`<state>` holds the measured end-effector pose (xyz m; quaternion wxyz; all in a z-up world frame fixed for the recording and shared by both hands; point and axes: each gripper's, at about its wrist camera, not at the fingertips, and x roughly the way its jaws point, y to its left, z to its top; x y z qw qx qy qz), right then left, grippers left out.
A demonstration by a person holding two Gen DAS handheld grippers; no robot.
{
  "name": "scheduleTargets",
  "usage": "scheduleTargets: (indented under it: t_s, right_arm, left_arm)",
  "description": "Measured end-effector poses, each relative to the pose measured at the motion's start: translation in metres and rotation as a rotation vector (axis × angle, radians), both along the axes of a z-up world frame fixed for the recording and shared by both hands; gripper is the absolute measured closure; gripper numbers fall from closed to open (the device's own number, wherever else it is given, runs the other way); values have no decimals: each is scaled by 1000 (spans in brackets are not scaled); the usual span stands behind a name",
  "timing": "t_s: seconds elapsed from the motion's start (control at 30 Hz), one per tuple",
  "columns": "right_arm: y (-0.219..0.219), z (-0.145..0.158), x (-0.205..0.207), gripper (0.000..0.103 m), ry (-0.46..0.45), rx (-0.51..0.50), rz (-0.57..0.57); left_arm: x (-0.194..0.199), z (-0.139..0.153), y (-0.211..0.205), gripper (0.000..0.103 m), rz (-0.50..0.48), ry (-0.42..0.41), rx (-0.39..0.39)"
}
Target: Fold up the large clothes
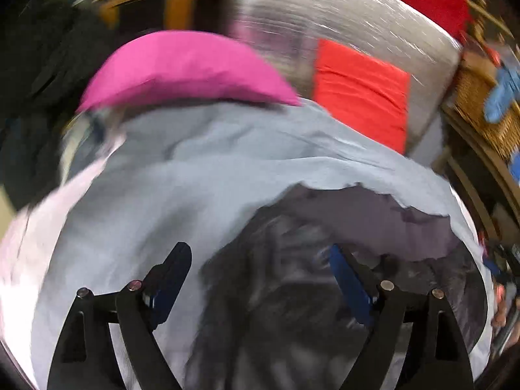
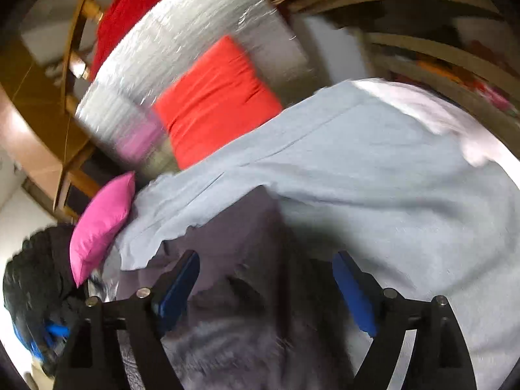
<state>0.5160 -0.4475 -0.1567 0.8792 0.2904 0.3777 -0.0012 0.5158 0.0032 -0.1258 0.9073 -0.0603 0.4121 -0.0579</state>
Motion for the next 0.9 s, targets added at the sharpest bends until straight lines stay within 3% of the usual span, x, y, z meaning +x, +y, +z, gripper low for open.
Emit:
scheduleTargets:
  t_s: [0.17, 0.3, 0.4, 0.43, 0.47, 0.53, 0.6, 0.67, 0.77, 0.9]
  right_arm:
    - [30, -27, 76, 16, 178, -257, 66]
    - [11, -50, 92, 16, 203, -102, 64]
    - [16, -52, 92, 20, 159, -131, 72]
    - [21, -52, 92, 38, 157, -176, 76]
    - [28, -51, 91, 73, 159, -242, 73]
    - [38, -39, 86, 81, 102, -364, 55]
    - [39, -24, 82, 83, 32, -389, 30]
    - [36, -10, 81, 83, -30, -408, 2]
    - [29, -12, 95, 83, -40, -373, -28]
    - [13, -56, 115, 83, 66, -307, -71]
  left_arm:
    - [56, -16, -57, 16, -102, 66, 92]
    - [82, -47, -90, 16, -191, 165, 95]
    - [90, -61, -107, 18, -221, 153, 127]
    - [94, -64, -109, 33, -218, 150, 131]
    - [98, -67, -110, 65, -207, 152, 126]
    - [105, -70, -109, 98, -201, 161, 92]
    - [109, -64, -110, 100, -191, 130, 82]
    - [108, -45, -110, 102, -151, 26, 113]
    - [111, -22, -103, 102, -97, -109, 146]
    - [125, -53, -89, 102, -68, 27, 86]
